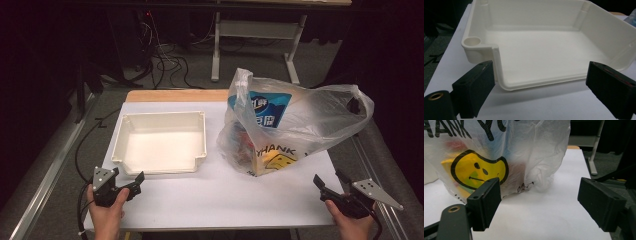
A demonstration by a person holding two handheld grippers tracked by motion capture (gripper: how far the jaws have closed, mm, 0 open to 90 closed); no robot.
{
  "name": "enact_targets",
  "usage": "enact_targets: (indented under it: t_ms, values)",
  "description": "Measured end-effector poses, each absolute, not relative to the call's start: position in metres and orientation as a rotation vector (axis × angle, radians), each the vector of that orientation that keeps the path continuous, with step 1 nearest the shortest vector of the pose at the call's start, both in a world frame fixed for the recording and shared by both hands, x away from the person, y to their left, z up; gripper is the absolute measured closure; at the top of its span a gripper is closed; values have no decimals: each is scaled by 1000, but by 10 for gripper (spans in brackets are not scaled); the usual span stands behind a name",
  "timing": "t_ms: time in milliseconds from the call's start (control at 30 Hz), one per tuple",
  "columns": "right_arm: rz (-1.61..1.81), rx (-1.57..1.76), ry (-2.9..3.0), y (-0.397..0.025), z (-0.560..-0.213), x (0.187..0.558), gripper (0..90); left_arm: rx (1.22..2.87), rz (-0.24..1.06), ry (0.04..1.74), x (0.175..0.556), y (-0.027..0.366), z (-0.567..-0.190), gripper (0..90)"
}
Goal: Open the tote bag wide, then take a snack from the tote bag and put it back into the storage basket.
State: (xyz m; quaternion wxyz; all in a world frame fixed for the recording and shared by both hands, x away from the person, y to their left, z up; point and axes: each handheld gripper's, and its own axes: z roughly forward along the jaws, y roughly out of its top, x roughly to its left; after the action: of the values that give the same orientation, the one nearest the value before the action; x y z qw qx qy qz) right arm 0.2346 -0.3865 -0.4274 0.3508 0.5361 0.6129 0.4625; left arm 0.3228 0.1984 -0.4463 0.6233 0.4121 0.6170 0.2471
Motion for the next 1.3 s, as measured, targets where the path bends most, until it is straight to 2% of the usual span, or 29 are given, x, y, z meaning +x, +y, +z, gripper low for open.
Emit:
enact_targets:
  t_ms: [233, 433, 700, 733, 900, 967, 1000, 1067, 1133, 1167, 1200, 1233, 1267, 1300]
  values:
    - [1204, 1378, 1565, -383, -417, 232, 188, 931, 535, 1383, 317, 186, -439, 94]
    - [1255, 1364, 1523, -384, -391, 232, 187, 951, 519, 1328, 316, 164, -418, 131]
    - [1320, 1358, 1476, -388, -363, 246, 124, 997, 469, 1257, 322, 123, -394, 147]
    - [1345, 1365, 1463, -388, -355, 252, 84, 999, 458, 1251, 323, 117, -392, 148]
    - [1358, 1334, 1471, -381, -342, 262, 101, 1041, 422, 1204, 326, 86, -382, 148]
    - [1356, 1310, 1492, -376, -338, 272, 210, 1055, 403, 1183, 327, 75, -377, 148]
    - [1356, 1310, 1492, -376, -338, 272, 210, 1057, 399, 1172, 328, 70, -373, 148]
    - [1343, 1294, 1514, -372, -338, 278, 388, 1050, 385, 1151, 329, 61, -364, 149]
    - [1334, 1289, 1521, -368, -339, 281, 523, 1046, 380, 1131, 330, 54, -355, 151]
    - [1321, 1300, 1528, -365, -340, 284, 630, 1044, 380, 1125, 330, 51, -352, 157]
    - [1321, 1300, 1528, -365, -340, 284, 630, 1044, 375, 1118, 331, 48, -347, 157]
    - [1343, 1298, 1557, -363, -342, 286, 741, 1044, 369, 1110, 331, 45, -343, 157]
    - [1343, 1298, 1557, -363, -342, 286, 741, 1043, 362, 1105, 332, 41, -339, 157]
    - [1312, 1291, 1572, -359, -344, 287, 844, 1050, 353, 1092, 333, 35, -333, 156]
